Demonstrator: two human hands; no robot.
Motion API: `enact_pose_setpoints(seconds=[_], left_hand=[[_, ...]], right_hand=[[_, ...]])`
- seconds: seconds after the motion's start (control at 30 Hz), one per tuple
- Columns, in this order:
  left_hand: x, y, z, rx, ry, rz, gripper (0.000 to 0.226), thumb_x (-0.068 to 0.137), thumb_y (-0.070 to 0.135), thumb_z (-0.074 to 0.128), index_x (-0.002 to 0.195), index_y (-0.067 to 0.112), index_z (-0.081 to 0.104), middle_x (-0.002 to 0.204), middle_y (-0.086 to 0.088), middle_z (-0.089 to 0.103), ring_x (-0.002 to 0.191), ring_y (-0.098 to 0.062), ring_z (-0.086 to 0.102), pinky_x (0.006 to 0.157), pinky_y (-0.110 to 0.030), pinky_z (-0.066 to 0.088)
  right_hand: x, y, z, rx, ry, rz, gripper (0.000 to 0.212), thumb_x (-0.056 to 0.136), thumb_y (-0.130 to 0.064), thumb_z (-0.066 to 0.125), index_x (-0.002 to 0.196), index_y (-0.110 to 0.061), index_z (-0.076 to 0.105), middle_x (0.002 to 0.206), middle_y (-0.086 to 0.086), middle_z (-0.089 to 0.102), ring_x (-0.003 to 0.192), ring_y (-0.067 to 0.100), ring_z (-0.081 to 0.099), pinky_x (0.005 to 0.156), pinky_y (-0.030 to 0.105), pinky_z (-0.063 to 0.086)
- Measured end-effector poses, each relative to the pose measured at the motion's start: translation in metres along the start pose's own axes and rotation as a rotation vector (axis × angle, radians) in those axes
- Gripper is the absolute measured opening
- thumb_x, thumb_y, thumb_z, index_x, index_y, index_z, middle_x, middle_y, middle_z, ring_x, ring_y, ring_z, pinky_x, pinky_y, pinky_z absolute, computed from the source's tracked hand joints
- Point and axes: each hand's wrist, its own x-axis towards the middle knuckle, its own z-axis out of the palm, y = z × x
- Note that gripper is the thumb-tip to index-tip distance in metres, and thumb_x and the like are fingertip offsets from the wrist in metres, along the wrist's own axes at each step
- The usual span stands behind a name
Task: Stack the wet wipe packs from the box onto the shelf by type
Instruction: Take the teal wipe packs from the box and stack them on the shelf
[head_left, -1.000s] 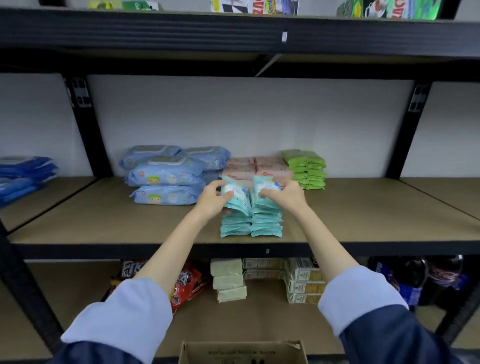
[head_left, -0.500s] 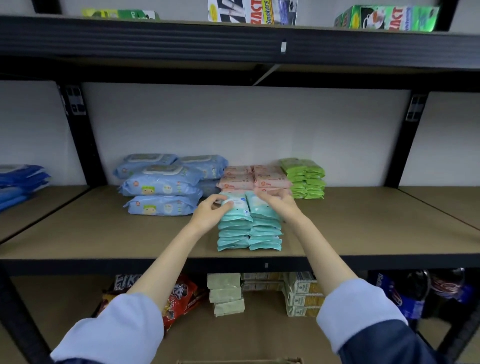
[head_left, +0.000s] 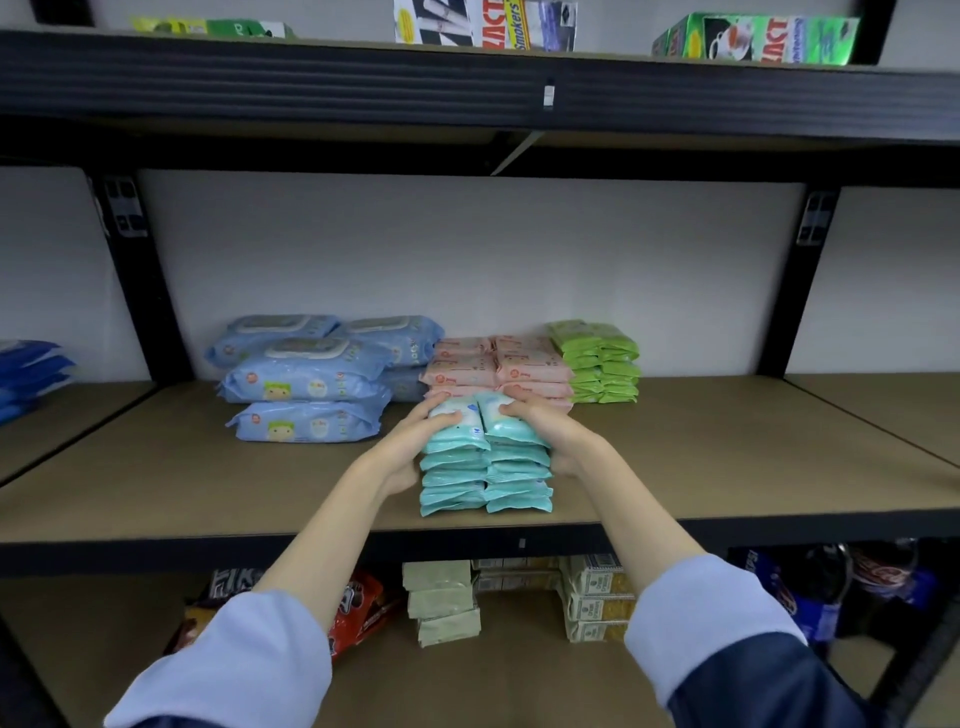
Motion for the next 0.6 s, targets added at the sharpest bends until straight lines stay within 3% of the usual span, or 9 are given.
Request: enact_pose_setpoints(seconds=[0.1,0.2,0.43,0.5,0.6], left_hand=[[0.0015,-0.005,0.0037,-0.051,-0.034,0.007,0.058,0.092,0.017,0.054,0.142,0.028,0.028,0.129,-0.011,0.052,0.103,-0.025,0.059,0.081,-0.036,0.051],[0.0041,-0.0066,0.0048,-0.046,-0.061,-0.005,0.061,0.093,0.019,0.052,0.144,0.033,0.023,0.132,-0.011,0.049,0.106,-0.027,0.058,0.085,-0.038,0.05],[0.0058,-0.0074,0.0039,-0.048,-0.067,-0.006,0.057,0.094,0.023,0.051,0.143,0.034,0.023,0.136,-0.01,0.047,0.112,-0.028,0.056,0.089,-0.041,0.049],[0.0054,-0.0066,0.0029,-0.032,-0.061,0.01,0.056,0.093,0.032,0.053,0.142,0.033,0.027,0.138,-0.006,0.046,0.119,-0.026,0.053,0.099,-0.044,0.045],[0.0066,-0.0058,0.0018,0.001,-0.038,0.077,0.063,0.088,0.043,0.057,0.143,0.027,0.031,0.145,0.0,0.041,0.127,-0.019,0.047,0.108,-0.043,0.037]], right_hand=[[0.0025,0.0009,-0.0011,0.004,-0.022,0.014,0.051,0.095,-0.023,0.048,0.143,-0.031,0.03,0.128,0.012,0.053,0.106,0.031,0.061,0.085,0.045,0.054],[0.005,0.0037,-0.0026,0.013,-0.05,0.022,0.05,0.096,-0.024,0.048,0.143,-0.03,0.03,0.133,0.014,0.05,0.105,0.031,0.061,0.081,0.044,0.055],[0.0069,0.0059,-0.0017,0.021,-0.034,-0.002,0.05,0.097,-0.025,0.046,0.143,-0.031,0.029,0.135,0.012,0.047,0.11,0.032,0.059,0.088,0.046,0.053],[0.0069,0.0059,-0.0014,0.036,-0.027,0.004,0.051,0.095,-0.032,0.05,0.143,-0.03,0.031,0.134,0.013,0.051,0.11,0.031,0.06,0.089,0.046,0.052],[0.0085,0.0076,-0.0037,0.066,0.005,0.004,0.076,0.075,-0.061,0.064,0.14,-0.028,0.04,0.137,0.011,0.052,0.114,0.029,0.059,0.094,0.05,0.05]])
